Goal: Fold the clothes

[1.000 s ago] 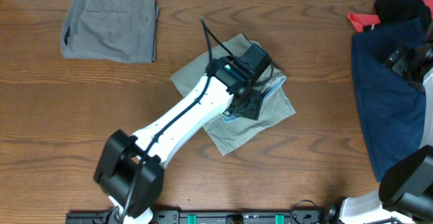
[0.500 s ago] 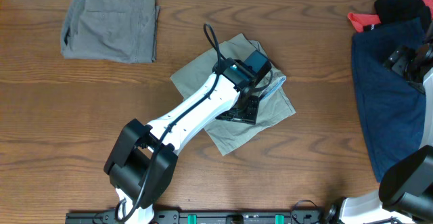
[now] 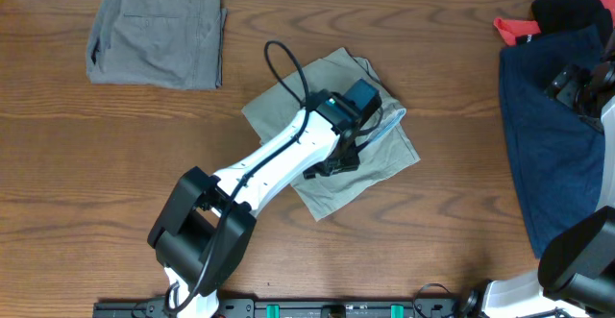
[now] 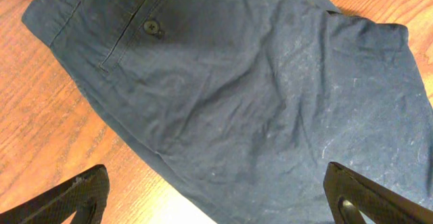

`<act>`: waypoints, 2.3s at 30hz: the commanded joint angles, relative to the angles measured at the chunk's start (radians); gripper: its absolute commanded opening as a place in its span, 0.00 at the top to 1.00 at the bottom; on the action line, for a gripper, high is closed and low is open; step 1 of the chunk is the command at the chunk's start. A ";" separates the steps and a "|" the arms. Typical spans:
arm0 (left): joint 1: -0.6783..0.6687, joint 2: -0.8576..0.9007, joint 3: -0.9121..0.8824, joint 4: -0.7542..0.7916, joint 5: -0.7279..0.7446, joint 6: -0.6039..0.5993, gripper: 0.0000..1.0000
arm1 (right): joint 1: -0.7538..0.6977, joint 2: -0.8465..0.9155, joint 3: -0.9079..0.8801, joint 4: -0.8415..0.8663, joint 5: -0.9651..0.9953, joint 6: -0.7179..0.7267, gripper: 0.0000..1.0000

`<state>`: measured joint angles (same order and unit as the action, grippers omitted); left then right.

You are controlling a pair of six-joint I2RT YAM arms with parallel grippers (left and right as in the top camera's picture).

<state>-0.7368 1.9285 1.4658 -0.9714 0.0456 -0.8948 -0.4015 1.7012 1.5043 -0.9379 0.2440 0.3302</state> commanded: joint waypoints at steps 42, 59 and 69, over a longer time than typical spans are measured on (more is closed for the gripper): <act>0.006 -0.196 -0.066 -0.103 0.036 0.058 0.94 | 0.001 0.007 0.012 0.000 0.014 0.013 0.01; -0.042 -0.172 -0.220 0.109 0.030 -0.031 0.02 | 0.001 0.007 0.012 0.000 0.014 0.013 0.01; 0.069 -0.169 -0.238 0.171 0.022 -0.034 0.08 | 0.001 0.007 0.012 0.000 0.014 0.013 0.01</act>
<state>-0.6804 1.7580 1.2251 -0.8024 0.0788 -0.9222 -0.4015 1.7016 1.5043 -0.9382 0.2440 0.3305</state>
